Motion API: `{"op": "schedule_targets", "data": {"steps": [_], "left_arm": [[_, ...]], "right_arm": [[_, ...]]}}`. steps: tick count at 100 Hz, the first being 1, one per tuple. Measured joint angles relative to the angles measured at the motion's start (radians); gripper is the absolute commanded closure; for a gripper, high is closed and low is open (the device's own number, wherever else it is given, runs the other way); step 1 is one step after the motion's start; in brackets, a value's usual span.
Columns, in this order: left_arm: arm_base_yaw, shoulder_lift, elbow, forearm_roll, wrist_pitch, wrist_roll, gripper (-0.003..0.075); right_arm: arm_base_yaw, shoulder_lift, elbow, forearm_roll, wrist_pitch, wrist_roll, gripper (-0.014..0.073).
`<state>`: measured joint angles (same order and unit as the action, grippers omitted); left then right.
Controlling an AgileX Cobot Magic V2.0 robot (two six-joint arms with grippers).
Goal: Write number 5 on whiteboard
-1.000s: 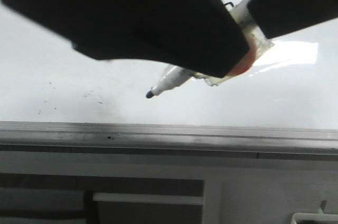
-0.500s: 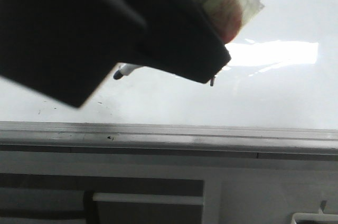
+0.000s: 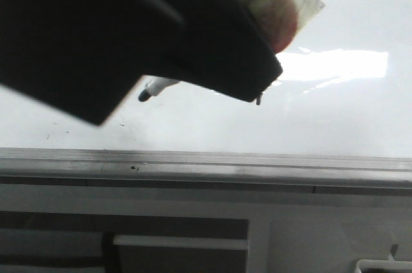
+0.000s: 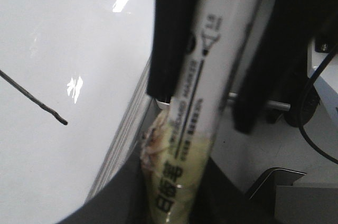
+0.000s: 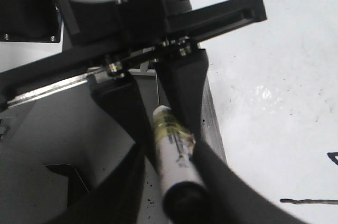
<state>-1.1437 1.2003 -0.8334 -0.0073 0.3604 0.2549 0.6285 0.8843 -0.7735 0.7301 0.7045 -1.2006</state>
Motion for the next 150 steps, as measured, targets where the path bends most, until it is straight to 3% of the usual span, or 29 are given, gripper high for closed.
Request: {"op": "schedule_targets", "data": {"steps": [9, 26, 36, 49, 64, 88, 110, 150], "left_arm": [[0.002, 0.000, 0.000, -0.013, 0.018, -0.015, 0.0741], [0.054, 0.000, 0.000, -0.080, 0.043, -0.059, 0.0741], [0.115, 0.000, 0.015, -0.088, 0.025, -0.153, 0.0741], [0.187, 0.000, 0.049, -0.092, -0.038, -0.290, 0.0741], [0.244, 0.000, 0.082, -0.092, -0.116, -0.380, 0.0741], [0.320, 0.000, 0.097, -0.094, -0.256, -0.412, 0.0741], [0.374, 0.000, 0.097, -0.096, -0.272, -0.419, 0.0741], [0.374, 0.093, 0.097, -0.149, -0.321, -0.419, 0.0741]], "right_arm": [[0.000, 0.000, 0.000, -0.004, -0.027, 0.000, 0.0057], [-0.002, -0.052, 0.000, -0.004, -0.134, 0.014, 0.0089], [-0.017, -0.103, 0.000, -0.004, -0.180, 0.029, 0.0272], [-0.051, -0.161, 0.000, -0.004, -0.187, 0.071, 0.0668], [-0.097, -0.202, 0.000, -0.004, -0.187, 0.103, 0.0657], [-0.124, -0.207, 0.000, -0.004, -0.187, 0.116, 0.0657], [-0.124, -0.207, 0.000, -0.004, -0.187, 0.129, 0.0657], [-0.124, -0.207, 0.000, 0.003, -0.187, 0.159, 0.0657]]}}
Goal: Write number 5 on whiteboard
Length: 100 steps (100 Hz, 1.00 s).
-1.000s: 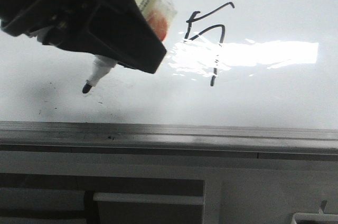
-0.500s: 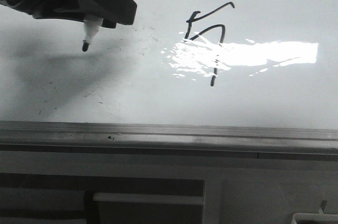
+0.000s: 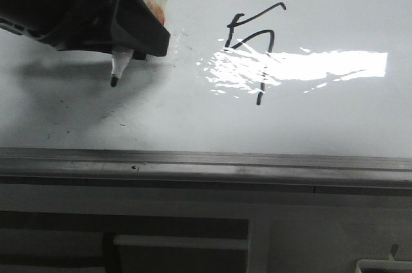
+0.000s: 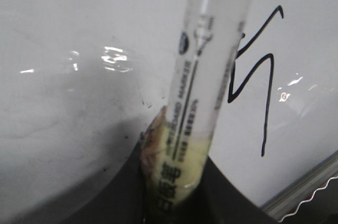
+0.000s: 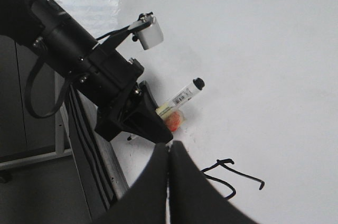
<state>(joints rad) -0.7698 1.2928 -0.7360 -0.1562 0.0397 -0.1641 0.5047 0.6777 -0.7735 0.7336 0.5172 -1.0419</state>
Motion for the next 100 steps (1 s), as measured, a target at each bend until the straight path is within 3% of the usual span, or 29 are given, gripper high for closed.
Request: {"op": "schedule_targets", "data": {"steps": [64, 71, 87, 100], "left_arm": [[-0.004, 0.083, -0.006, -0.043, -0.152, -0.003, 0.0727], [-0.004, 0.083, -0.006, -0.059, -0.152, -0.005, 0.0660], [-0.005, 0.083, -0.006, -0.070, -0.152, -0.007, 0.0423], [-0.010, 0.083, -0.008, -0.070, -0.158, -0.007, 0.0381]], "right_arm": [[0.000, 0.000, 0.000, 0.004, 0.023, 0.002, 0.0657], [0.000, 0.000, 0.000, 0.004, 0.024, 0.002, 0.0657], [0.000, 0.000, 0.000, 0.004, 0.024, 0.002, 0.0657], [0.000, 0.000, 0.000, 0.004, 0.022, 0.002, 0.0657]]}}
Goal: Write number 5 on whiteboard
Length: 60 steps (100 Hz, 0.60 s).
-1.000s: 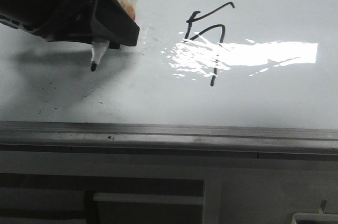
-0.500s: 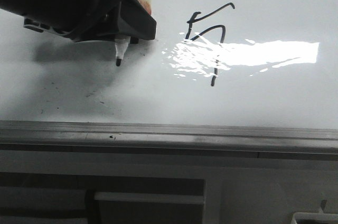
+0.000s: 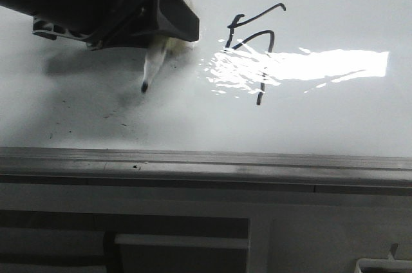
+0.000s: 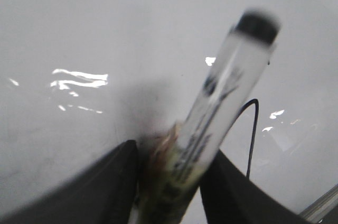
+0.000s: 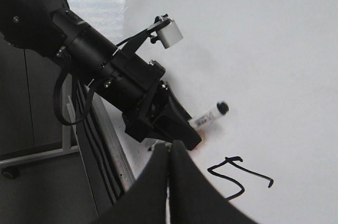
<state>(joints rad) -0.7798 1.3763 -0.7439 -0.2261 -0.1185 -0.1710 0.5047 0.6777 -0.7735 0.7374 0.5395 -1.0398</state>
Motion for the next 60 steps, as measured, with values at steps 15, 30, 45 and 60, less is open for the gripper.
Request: {"op": "schedule_targets", "data": {"steps": [15, 30, 45, 60], "left_arm": [[-0.001, 0.000, 0.000, 0.000, -0.006, 0.000, 0.0381], [-0.001, 0.000, 0.000, 0.000, -0.006, 0.000, 0.0379], [-0.002, 0.000, 0.000, 0.000, -0.015, 0.000, 0.0228], [-0.003, -0.027, -0.019, 0.000, -0.034, 0.000, 0.0095]], "right_arm": [[0.000, 0.000, 0.000, 0.000, -0.012, 0.000, 0.0657], [0.000, 0.000, 0.000, 0.000, -0.015, 0.000, 0.0657], [0.000, 0.000, 0.000, 0.000, -0.015, 0.000, 0.0657], [0.000, 0.000, 0.000, 0.000, -0.021, 0.000, 0.0657]]}}
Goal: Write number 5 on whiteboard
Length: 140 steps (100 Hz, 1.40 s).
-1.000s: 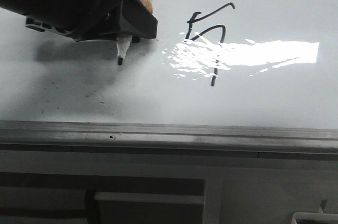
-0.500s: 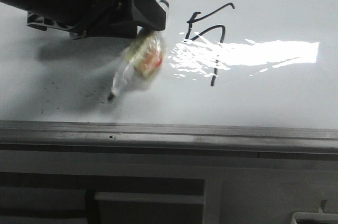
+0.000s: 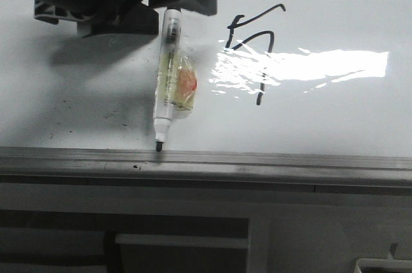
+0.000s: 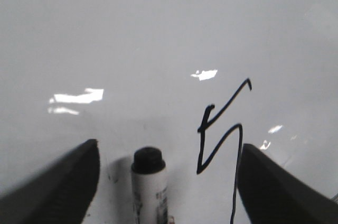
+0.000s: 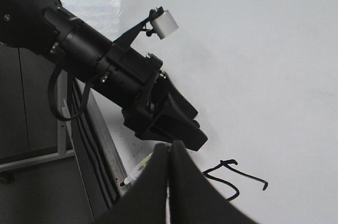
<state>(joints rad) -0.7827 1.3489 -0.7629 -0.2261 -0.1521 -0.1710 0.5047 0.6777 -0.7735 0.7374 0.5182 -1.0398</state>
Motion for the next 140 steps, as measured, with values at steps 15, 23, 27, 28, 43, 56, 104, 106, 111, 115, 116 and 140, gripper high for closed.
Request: {"op": "schedule_targets", "data": {"steps": [15, 23, 27, 28, 43, 56, 104, 106, 111, 115, 116, 140], "left_arm": [[0.013, -0.076, -0.006, 0.024, 0.030, 0.000, 0.0102], [0.015, -0.175, -0.006, 0.056, 0.055, 0.003, 0.0138], [0.017, -0.226, -0.006, 0.084, 0.075, 0.009, 0.0194], [0.017, -0.246, -0.006, 0.089, 0.082, 0.015, 0.0194], [0.032, -0.456, 0.010, 0.226, 0.248, 0.055, 0.0451], [0.046, -0.613, 0.083, 0.285, 0.415, 0.062, 0.0651], [0.051, -0.859, 0.264, 0.257, 0.476, 0.064, 0.0741], [0.051, -0.859, 0.264, 0.257, 0.476, 0.064, 0.0741], [0.051, -0.859, 0.265, 0.257, 0.476, 0.064, 0.0741], [0.051, -0.859, 0.265, 0.257, 0.476, 0.064, 0.0741], [0.051, -0.859, 0.265, 0.257, 0.476, 0.064, 0.0741], [0.051, -0.861, 0.266, 0.257, 0.476, 0.064, 0.0741]], "right_arm": [[0.000, -0.010, 0.000, 0.000, -0.002, 0.002, 0.0657], [0.000, -0.036, 0.000, -0.010, -0.002, 0.002, 0.0656], [0.000, -0.056, 0.000, -0.024, -0.002, 0.002, 0.0655], [0.000, -0.060, 0.000, -0.032, -0.002, 0.002, 0.0655], [-0.012, -0.184, 0.048, -0.132, -0.034, 0.079, 0.0655], [-0.053, -0.303, 0.166, -0.235, -0.067, 0.179, 0.0655], [-0.116, -0.577, 0.400, -0.266, -0.105, 0.209, 0.0657], [-0.116, -0.578, 0.400, -0.266, -0.106, 0.209, 0.0657], [-0.116, -0.578, 0.400, -0.266, -0.106, 0.209, 0.0657], [-0.116, -0.578, 0.400, -0.266, -0.106, 0.209, 0.0657], [-0.116, -0.578, 0.400, -0.266, -0.106, 0.209, 0.0657], [-0.116, -0.578, 0.400, -0.266, -0.106, 0.209, 0.0657]]}}
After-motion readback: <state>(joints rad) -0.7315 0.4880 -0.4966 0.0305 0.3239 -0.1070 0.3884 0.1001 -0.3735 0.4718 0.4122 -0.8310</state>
